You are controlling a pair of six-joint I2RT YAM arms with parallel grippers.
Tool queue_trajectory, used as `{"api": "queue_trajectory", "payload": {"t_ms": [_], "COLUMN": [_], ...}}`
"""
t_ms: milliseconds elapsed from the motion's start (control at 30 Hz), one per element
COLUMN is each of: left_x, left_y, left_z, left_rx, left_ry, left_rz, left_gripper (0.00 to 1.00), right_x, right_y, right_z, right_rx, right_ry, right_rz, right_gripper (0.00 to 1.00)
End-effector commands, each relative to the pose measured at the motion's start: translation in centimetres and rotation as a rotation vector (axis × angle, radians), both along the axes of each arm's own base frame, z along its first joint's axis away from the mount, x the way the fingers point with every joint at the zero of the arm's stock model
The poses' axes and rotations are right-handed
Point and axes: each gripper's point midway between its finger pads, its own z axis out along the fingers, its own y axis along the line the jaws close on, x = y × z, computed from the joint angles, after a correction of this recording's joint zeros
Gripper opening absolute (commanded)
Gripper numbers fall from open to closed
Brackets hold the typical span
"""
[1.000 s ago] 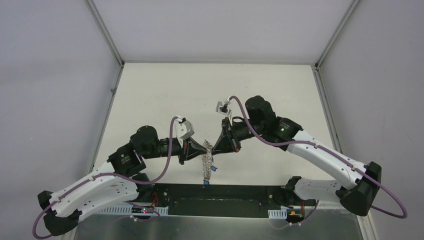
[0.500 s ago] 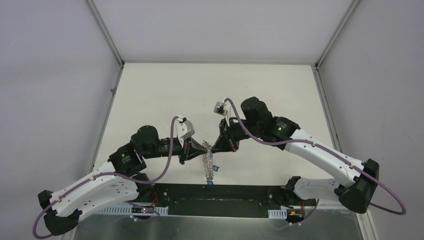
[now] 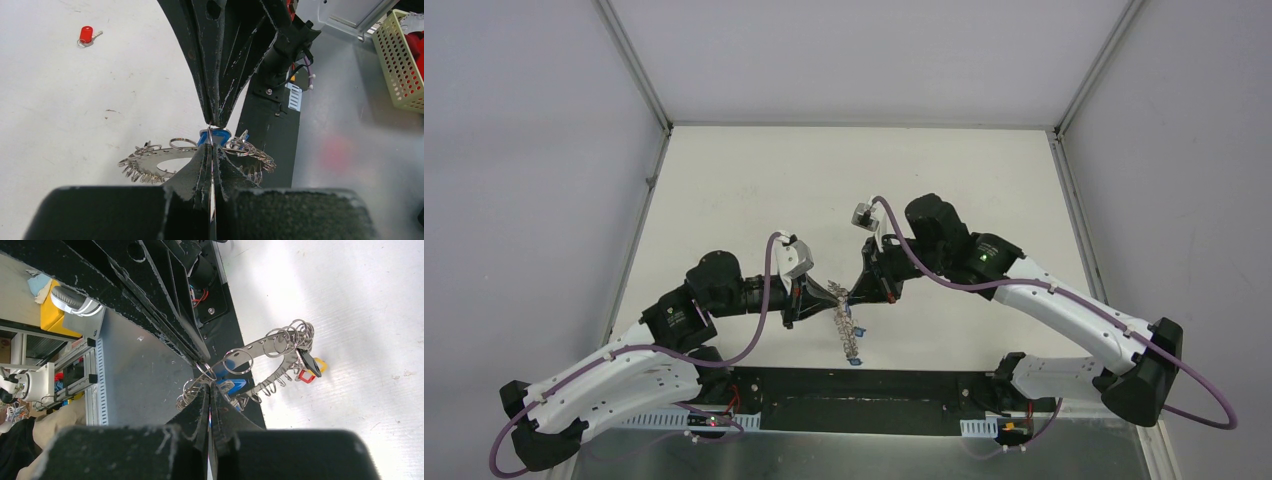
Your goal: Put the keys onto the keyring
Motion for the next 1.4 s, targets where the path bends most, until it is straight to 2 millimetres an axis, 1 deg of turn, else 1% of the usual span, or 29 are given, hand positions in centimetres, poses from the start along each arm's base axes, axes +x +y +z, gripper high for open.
{"api": "queue_trajectory", "payload": {"t_ms": [0, 100, 233, 367, 467, 633, 767, 967, 1000, 1100, 1200, 1233, 1267, 1333, 1367], "left_x": [-0.1, -0.2, -0.2, -0.2, -0.2, -0.3, -0.3, -0.2, -0.2, -0.2, -0.2, -0.3, -0.3, -0.2, -0.3], "left_y": [-0.1, -0.1, 0.0, 0.0, 0.0, 0.0, 0.1, 0.3, 0.4, 0.5, 0.6, 0.6, 0.7, 0.7, 0.7], "left_z": [4.0, 4.0, 4.0, 3.9, 4.0, 4.2, 4.2, 4.4, 4.4, 4.5, 4.5, 4.5, 4.5, 4.5, 4.6], "left_rx": [-0.112, -0.112, -0.113, -0.112, -0.114, -0.116, -0.118, -0.125, -0.125, -0.130, -0.131, -0.132, -0.133, -0.132, -0.133], "left_ry": [-0.070, -0.069, -0.068, -0.068, -0.068, -0.074, -0.080, -0.093, -0.094, -0.101, -0.105, -0.105, -0.107, -0.110, -0.112], "left_rz": [-0.009, -0.010, -0.011, -0.011, -0.013, -0.014, -0.012, -0.003, 0.000, 0.006, 0.008, 0.008, 0.008, 0.008, 0.008], "left_gripper": [0.00, 0.00, 0.00, 0.00, 0.00, 0.00, 0.00, 0.00, 0.00, 0.00, 0.00, 0.00, 0.00, 0.00, 0.00], "right_x": [0.0, -0.2, 0.0, 0.5, 1.4, 2.1, 2.1, 1.6, 1.6, 1.5, 1.4, 1.4, 1.4, 1.2, 1.4], "right_y": [0.5, 0.6, 0.7, 0.7, 0.7, 0.6, 0.6, 0.8, 0.8, 0.8, 0.6, 0.4, 0.2, -0.2, -0.5], "right_z": [3.4, 4.1, 4.0, 3.6, 2.8, 1.6, 0.6, 0.3, 0.3, 0.6, 1.6, 2.3, 2.7, 3.8, 4.1], "right_rx": [0.097, 0.126, 0.123, 0.101, 0.062, 0.012, -0.010, 0.011, 0.016, 0.042, 0.085, 0.109, 0.128, 0.177, 0.194], "right_ry": [-0.070, -0.079, -0.082, -0.076, -0.073, -0.063, -0.046, -0.043, -0.044, -0.056, -0.092, -0.114, -0.135, -0.172, -0.199], "right_rz": [0.019, 0.031, 0.025, -0.010, -0.063, -0.098, -0.094, -0.062, -0.059, -0.057, -0.060, -0.065, -0.076, -0.083, -0.103], "right_gripper": [0.00, 0.00, 0.00, 0.00, 0.00, 0.00, 0.00, 0.00, 0.02, 0.18, 0.31, 0.39, 0.44, 0.44, 0.57]}}
